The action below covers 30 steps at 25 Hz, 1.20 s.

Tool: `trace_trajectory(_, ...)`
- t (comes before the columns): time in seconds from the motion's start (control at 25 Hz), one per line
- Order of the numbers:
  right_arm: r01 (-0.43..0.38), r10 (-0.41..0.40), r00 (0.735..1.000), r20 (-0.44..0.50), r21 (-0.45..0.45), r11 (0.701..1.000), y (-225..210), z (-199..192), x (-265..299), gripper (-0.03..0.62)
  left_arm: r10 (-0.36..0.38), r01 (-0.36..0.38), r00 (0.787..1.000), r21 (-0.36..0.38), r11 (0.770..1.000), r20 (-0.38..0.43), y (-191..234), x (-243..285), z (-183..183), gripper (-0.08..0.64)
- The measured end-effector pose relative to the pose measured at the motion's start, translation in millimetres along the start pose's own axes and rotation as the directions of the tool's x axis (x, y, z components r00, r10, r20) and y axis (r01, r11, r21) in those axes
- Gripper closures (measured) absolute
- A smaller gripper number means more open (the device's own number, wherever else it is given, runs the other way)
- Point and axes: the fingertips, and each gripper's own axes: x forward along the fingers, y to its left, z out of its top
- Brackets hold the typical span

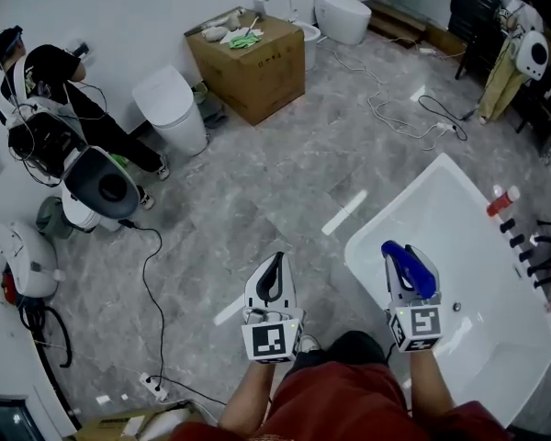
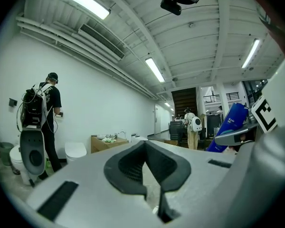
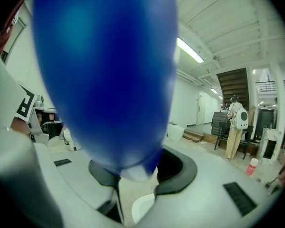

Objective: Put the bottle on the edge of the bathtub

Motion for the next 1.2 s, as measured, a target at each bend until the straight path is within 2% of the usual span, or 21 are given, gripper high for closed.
trace_trajectory(0.28, 0.076, -0.076, 0.997, -0.012, 0.034, 0.997, -30.3, -2.5, 37.7, 0.44, -0.088, 0.088, 0.995, -0.002, 0.996, 0.045, -5.7, 64.8, 9.3, 0.557)
trace_trajectory(0.4, 0.111, -0.111, 0.994, -0.011, 0.058, 0.992, -50.6, -1.0, 65.3, 0.44, -0.114, 0.113, 0.993, 0.025, 0.993, 0.027, -4.9, 103.3, 11.9, 0.557)
trace_trajectory(0.64, 0.203, -0.203, 0.979, -0.017, 0.12, 0.972, -117.8, -6.5, 121.6, 0.44, -0.203, 0.202, 0.979, 0.067, 0.977, 0.016, -27.6, 203.0, 5.6, 0.556)
trace_trajectory(0.88, 0.306, -0.304, 0.952, -0.038, 0.164, 0.938, -179.9, -20.9, 143.4, 0.44, -0.325, 0.322, 0.945, 0.084, 0.943, 0.026, -77.9, 285.5, 3.1, 0.557)
trace_trajectory(1.08, 0.394, -0.386, 0.919, -0.079, 0.177, 0.902, -226.7, -24.2, 149.2, 0.44, -0.425, 0.423, 0.904, 0.05, 0.905, 0.04, -126.3, 342.0, 12.3, 0.557)
trace_trajectory(1.2, 0.451, -0.438, 0.892, -0.106, 0.187, 0.873, -246.6, -31.8, 151.0, 0.44, -0.49, 0.489, 0.871, 0.038, 0.871, 0.023, -151.1, 369.6, 3.7, 0.557)
